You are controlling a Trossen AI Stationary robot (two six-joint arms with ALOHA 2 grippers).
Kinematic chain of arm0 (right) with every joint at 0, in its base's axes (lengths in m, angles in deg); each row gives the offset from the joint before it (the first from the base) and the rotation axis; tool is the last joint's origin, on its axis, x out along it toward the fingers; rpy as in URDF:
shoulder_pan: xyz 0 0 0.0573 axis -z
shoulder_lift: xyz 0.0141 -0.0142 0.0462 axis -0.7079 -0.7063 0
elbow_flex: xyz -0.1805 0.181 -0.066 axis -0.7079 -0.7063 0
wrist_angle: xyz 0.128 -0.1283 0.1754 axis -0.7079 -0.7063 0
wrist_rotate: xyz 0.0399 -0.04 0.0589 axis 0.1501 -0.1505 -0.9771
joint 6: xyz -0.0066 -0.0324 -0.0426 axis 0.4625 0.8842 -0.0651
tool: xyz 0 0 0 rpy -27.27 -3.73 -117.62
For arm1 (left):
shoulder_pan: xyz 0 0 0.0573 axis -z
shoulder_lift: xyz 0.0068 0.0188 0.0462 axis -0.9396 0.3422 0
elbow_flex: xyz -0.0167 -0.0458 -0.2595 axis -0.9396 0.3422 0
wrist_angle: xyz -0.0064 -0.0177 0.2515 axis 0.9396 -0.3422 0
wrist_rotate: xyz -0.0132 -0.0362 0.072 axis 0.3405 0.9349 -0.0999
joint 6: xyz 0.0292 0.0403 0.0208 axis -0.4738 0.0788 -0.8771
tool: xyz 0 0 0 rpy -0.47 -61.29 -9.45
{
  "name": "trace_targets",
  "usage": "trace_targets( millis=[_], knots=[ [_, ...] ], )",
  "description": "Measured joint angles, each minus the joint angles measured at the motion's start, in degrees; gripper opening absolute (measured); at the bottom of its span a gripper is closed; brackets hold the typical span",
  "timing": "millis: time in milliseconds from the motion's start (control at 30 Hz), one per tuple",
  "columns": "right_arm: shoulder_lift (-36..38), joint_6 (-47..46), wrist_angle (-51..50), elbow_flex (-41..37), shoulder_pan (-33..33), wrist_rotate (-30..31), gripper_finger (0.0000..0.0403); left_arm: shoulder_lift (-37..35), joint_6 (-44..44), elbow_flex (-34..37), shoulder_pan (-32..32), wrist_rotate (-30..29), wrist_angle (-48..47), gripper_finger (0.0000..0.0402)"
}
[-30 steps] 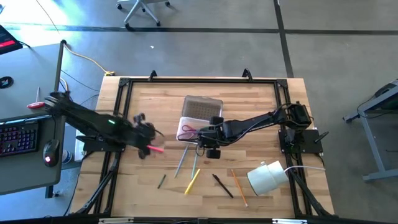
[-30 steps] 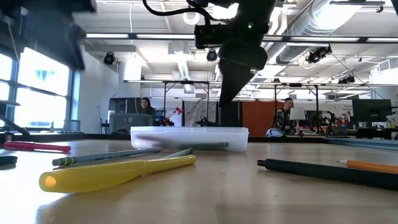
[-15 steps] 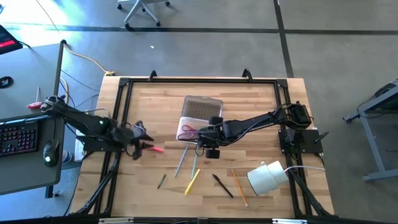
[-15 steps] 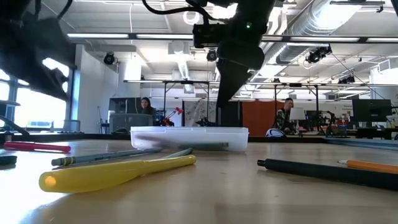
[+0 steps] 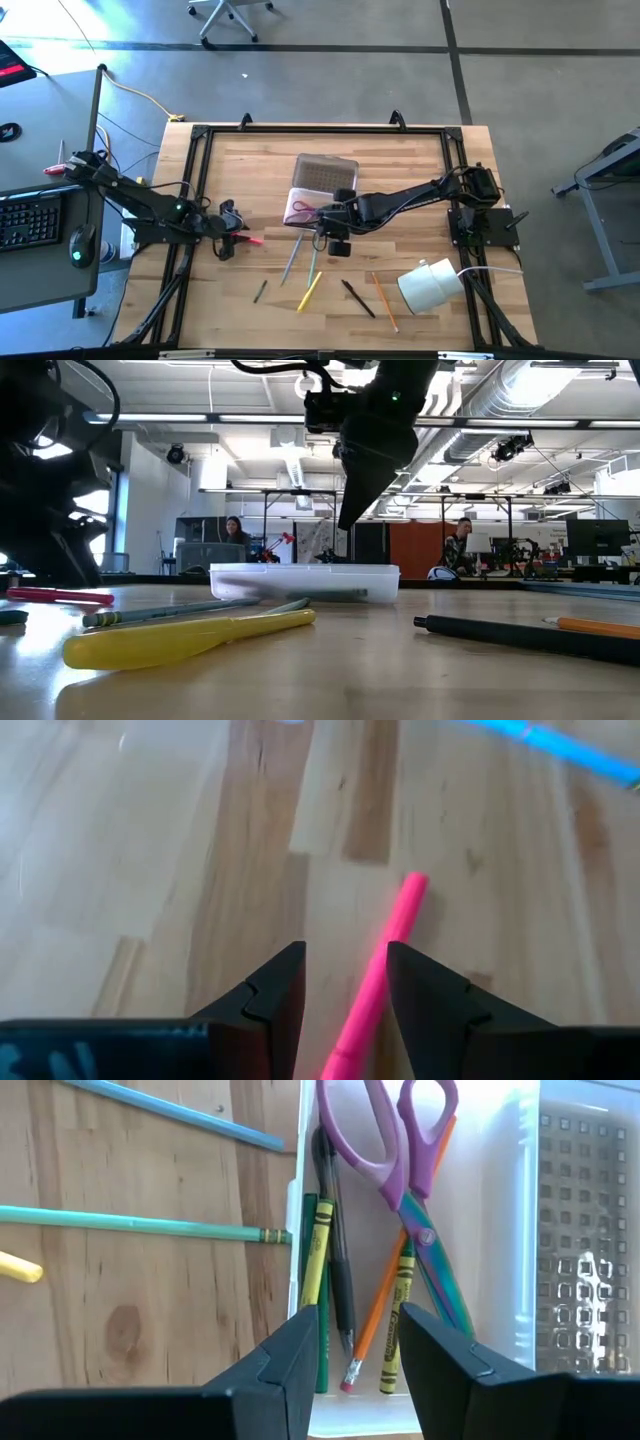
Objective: Pick & place school supplies into a supply box
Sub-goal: Put the pink pen into the black supply box
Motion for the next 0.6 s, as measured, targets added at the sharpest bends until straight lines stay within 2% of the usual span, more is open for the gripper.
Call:
trace_targets(
  millis=[167,400,600],
  knots=[
    [0.0,0.1,0.0,0.0,0.0,0.0,0.0119,4.5,2.9,0.0,0.0,2.6,2.7,0.0177],
    [0.0,1.1,0.1,0.0,0.0,-0.2,0.0119,9.1,1.5,0.0,0.0,1.6,6.8,0.0177],
    [0.0,1.1,0.2,0.0,0.0,-0.2,0.0119,13.9,8.7,-0.3,0.0,-1.8,8.1,0.016]
  ],
)
